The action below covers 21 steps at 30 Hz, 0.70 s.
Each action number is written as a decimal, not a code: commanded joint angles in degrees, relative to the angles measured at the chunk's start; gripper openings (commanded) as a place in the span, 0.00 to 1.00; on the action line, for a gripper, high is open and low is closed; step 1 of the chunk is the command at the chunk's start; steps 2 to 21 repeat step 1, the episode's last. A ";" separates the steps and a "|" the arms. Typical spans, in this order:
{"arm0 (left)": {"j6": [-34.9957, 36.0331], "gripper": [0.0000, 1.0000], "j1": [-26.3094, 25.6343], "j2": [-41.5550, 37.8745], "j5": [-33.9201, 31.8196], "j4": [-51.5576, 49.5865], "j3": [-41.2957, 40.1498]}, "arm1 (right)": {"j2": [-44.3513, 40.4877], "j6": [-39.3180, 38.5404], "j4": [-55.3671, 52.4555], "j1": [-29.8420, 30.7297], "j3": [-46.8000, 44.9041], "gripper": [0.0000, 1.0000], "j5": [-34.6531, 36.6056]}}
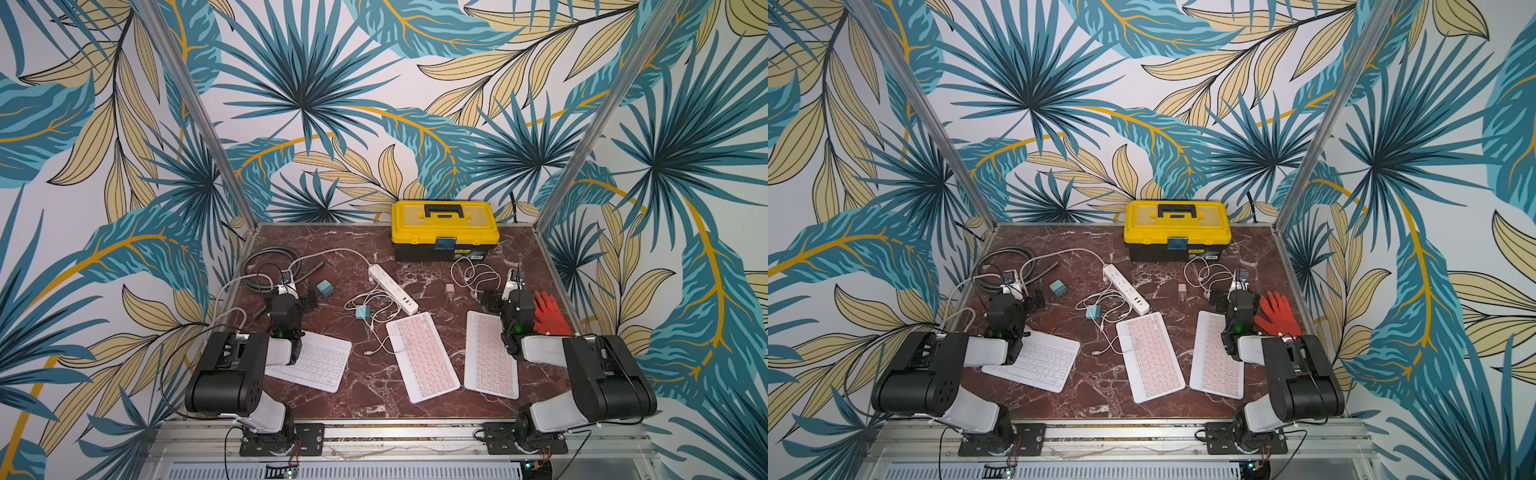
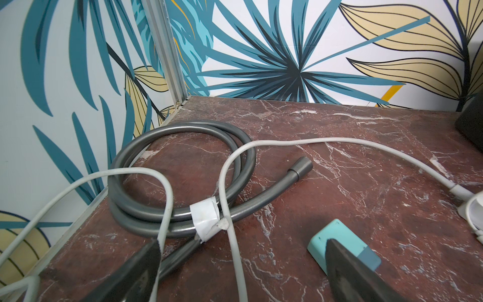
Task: Unplug the wireless keyboard
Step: Reset both arms
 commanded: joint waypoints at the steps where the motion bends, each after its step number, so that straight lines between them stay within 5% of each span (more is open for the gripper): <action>1: -0.11 0.99 0.49 0.18 0.37 1.15 0.78 | -0.84 -0.06 -0.11 -0.22 0.13 1.00 -0.47; 21: -0.11 0.99 0.49 0.18 0.37 1.15 0.78 | -0.84 -0.06 -0.11 -0.22 0.13 1.00 -0.47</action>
